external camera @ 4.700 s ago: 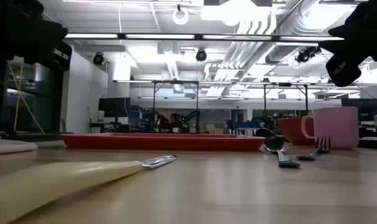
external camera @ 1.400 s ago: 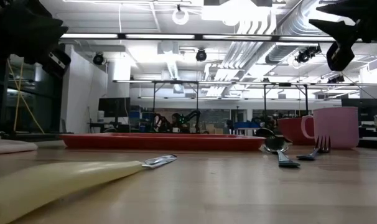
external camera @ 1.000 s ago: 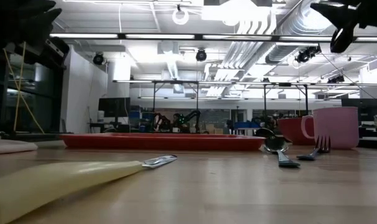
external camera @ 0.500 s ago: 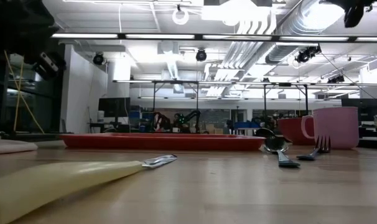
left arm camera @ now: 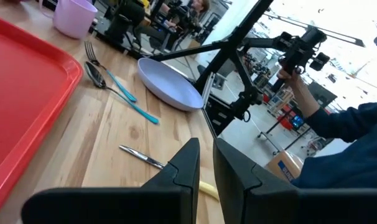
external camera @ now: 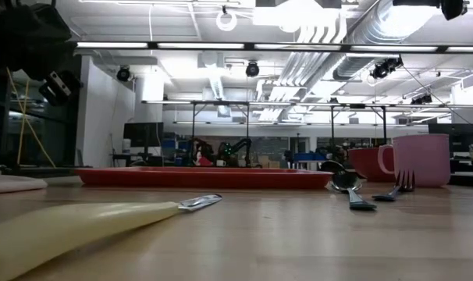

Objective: Set up tray
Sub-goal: Put the pink cup on the red serving tray

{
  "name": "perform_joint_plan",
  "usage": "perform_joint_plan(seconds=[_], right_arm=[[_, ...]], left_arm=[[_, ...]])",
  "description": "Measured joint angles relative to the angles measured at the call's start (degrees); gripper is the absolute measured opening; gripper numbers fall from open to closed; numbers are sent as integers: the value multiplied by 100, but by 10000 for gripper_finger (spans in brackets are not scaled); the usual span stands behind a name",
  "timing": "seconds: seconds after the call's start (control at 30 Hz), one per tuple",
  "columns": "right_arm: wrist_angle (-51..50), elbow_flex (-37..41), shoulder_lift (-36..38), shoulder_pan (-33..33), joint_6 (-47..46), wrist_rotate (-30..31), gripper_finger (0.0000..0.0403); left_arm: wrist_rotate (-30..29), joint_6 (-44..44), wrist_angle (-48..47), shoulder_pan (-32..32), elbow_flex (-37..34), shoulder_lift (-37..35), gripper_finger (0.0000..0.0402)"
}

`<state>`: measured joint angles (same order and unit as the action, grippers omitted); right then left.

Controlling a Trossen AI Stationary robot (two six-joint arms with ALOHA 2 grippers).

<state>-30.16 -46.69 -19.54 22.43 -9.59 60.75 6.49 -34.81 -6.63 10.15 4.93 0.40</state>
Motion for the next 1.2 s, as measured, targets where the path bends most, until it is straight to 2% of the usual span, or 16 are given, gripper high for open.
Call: perform_joint_plan(seconds=[0.1,0.2,0.37,0.57,0.67,0.77,0.93,1.2], right_arm=[[-327,-240,-255,-1,-340,-62,78],[-920,-510,-517,-2,-957,-383,78],[-2553,-985,-1033,0,-2243,-1476,78],[-4815,-1467,-1807,0,-3923,-3101,78],[-5693,-1591,-2169,0,-4425,-3639,78],[-5988,-1599,-2431,0,-4443,-3898,78],[-5968,-1573,-2721,0,-3960,-4013,78],[-5965,-1573,-3073,-30,-3664,-3778,78]], left_arm=[[-1,-1,0,-2,0,0,79],[-1,-2,0,-2,0,0,79],[-3,-2,0,0,0,0,79],[-4,-2,1,0,2,0,79],[-7,-2,2,-1,2,0,79],[-8,-4,2,0,4,0,79],[-8,-2,2,0,4,0,79],[-8,-4,4,0,4,0,79]])
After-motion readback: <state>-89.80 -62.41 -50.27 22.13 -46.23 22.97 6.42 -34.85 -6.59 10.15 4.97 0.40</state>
